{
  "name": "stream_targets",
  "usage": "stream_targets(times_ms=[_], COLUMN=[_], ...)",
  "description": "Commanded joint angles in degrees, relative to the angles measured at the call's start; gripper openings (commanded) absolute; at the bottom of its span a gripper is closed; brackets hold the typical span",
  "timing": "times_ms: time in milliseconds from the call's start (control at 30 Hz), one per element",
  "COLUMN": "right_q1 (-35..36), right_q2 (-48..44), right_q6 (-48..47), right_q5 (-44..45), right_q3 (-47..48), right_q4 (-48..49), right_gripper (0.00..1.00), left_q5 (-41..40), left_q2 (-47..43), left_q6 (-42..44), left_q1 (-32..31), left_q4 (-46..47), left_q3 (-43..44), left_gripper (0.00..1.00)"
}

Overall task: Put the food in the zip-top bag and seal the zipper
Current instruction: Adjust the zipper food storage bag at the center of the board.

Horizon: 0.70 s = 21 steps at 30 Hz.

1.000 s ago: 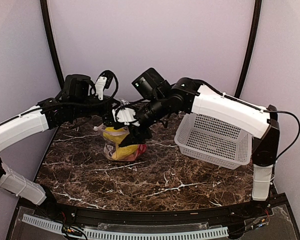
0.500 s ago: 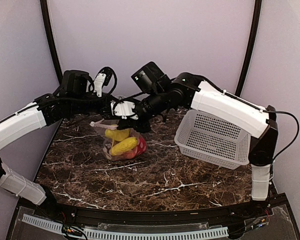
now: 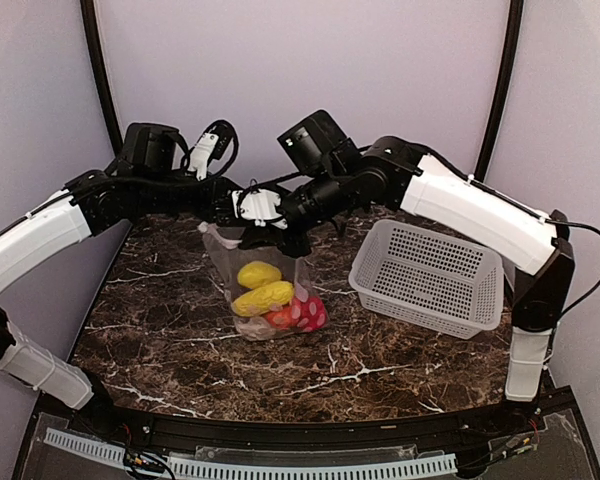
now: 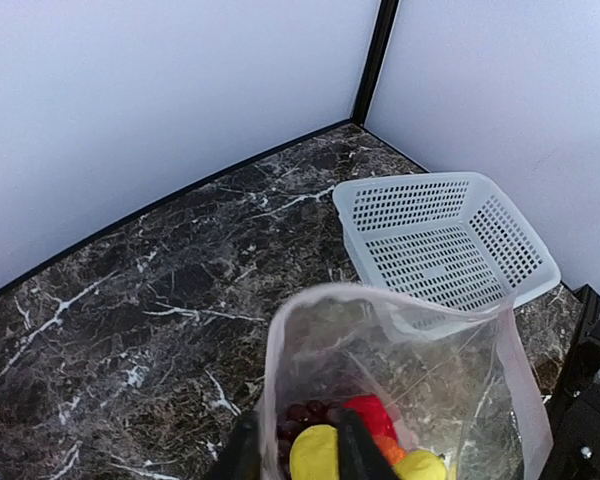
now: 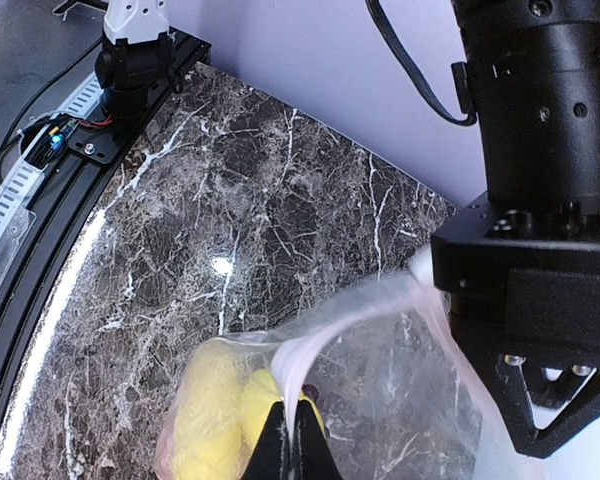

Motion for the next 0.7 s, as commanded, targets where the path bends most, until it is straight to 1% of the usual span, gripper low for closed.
stream_targets(times_ms=[0,33,67,100,133,167,200,233,267,300,333,367,400,433,467,567,667], right_q1=[-1.7,-2.1,-2.4,-2.6,-2.8,-3.0,-3.1,-3.2,-3.3,-3.3,-3.4,-3.4,-3.5,-3.4,-3.4,-3.4,-3.5], right_q2=[-3.5,-3.9,-4.4,-4.7,-5.0,-5.3,-5.5,-5.6,-5.8,-6.0,-6.0,-6.2,-6.2,-6.3,-6.4,-6.9,-7.6], right_q6=[2.4,2.9,3.4,3.8,4.2,4.4,4.6,4.7,5.0,5.2,5.5,5.6,5.8,5.8,5.8,5.8,5.1], right_q5=[-3.9,-4.7,-5.3,-5.6,-5.7,-5.8,-6.0,-6.2,-6.5,-6.8,-7.0,-7.2,-7.2,-7.2,-7.2,-7.4,-8.6], right_q3=[-1.9,-3.0,-4.6,-5.8,-7.0,-7.8,-8.5,-9.0,-9.2,-9.2,-9.1,-8.9,-8.6,-8.3,-8.1,-7.9,-8.1], right_q4=[3.4,3.8,4.3,4.9,5.4,5.7,5.9,5.9,6.0,5.9,5.9,5.9,5.8,5.6,5.4,4.9,3.6], right_gripper=[0.0,0.0,0.0,0.0,0.0,0.0,0.0,0.0,0.0,0.0,0.0,0.0,0.0,0.0,0.0,0.0,0.0], left_q5=[-2.9,-3.8,-7.1,-8.4,-10.6,-11.4,-12.2,-12.3,-12.6,-12.8,-12.9,-12.5,-11.1,-10.4,-9.7,-7.3,-4.2], left_q2=[-3.1,-4.6,-5.6,-8.1,-9.8,-13.1,-15.1,-19.2,-21.1,-25.0,-28.7,-30.4,-33.6,-35.0,-37.2,-39.7,-39.7], left_q6=[3.7,3.9,4.1,4.0,3.8,3.6,3.6,3.4,3.1,2.4,2.0,1.7,1.8,2.0,2.0,1.6,0.9], left_q1=[0.0,0.0,0.0,0.0,0.0,0.0,0.0,0.0,0.0,0.0,0.0,0.0,0.0,-0.1,0.0,0.0,0.0], left_q4=[1.6,1.7,2.4,2.9,4.1,5.0,6.9,7.9,10.0,11.0,13.4,15.8,16.9,19.1,20.0,26.2,29.9], left_q3=[0.4,-0.4,-2.1,-4.7,-6.4,-9.6,-11.6,-15.6,-17.5,-21.5,-23.4,-27.3,-29.1,-32.6,-34.2,-40.9,-43.8], left_gripper=[0.47,0.57,0.61,0.67,0.69,0.74,0.75,0.78,0.79,0.81,0.81,0.82,0.82,0.81,0.81,0.78,0.78])
